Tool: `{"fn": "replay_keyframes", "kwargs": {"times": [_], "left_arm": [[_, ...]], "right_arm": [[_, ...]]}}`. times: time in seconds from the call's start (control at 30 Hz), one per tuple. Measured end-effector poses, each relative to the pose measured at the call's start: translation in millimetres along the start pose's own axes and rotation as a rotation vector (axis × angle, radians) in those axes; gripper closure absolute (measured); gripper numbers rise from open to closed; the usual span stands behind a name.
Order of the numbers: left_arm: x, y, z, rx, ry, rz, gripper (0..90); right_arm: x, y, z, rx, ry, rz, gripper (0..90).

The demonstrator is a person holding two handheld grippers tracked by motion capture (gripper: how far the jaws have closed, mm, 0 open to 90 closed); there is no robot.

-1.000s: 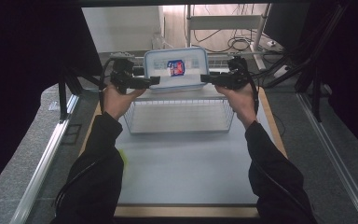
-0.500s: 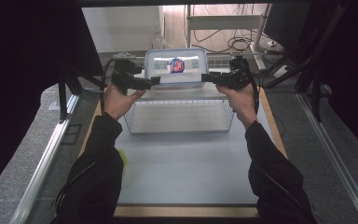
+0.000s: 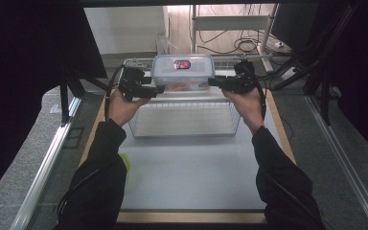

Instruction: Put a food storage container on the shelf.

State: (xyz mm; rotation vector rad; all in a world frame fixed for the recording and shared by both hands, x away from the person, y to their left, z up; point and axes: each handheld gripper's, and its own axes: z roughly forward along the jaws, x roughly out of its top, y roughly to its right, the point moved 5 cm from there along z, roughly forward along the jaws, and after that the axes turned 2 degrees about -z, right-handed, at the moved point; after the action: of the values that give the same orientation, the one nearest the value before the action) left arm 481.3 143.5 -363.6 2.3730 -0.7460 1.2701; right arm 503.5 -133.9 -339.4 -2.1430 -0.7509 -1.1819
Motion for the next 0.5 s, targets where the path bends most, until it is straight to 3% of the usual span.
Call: {"fn": "replay_keyframes", "kwargs": {"times": [0.1,0.33,0.5], "left_arm": [[-0.9,-2.3,3.4,0.033,-0.017,-0.023,49.9],[-2.6,-2.4,5.0,0.024,-0.022,-0.038,50.8],[-5.3,1.2,1.7,0.015,-0.008,-0.013,46.5]], "right_arm": [[-4.0,0.6,3.7,-0.017,-0.017,-0.009,68.4],[-4.7,2.2,5.7,-0.032,-0.010,-0.012,68.5],[-7.4,0.1,3.8,-0.044,0.003,-0.030,66.7]]}}
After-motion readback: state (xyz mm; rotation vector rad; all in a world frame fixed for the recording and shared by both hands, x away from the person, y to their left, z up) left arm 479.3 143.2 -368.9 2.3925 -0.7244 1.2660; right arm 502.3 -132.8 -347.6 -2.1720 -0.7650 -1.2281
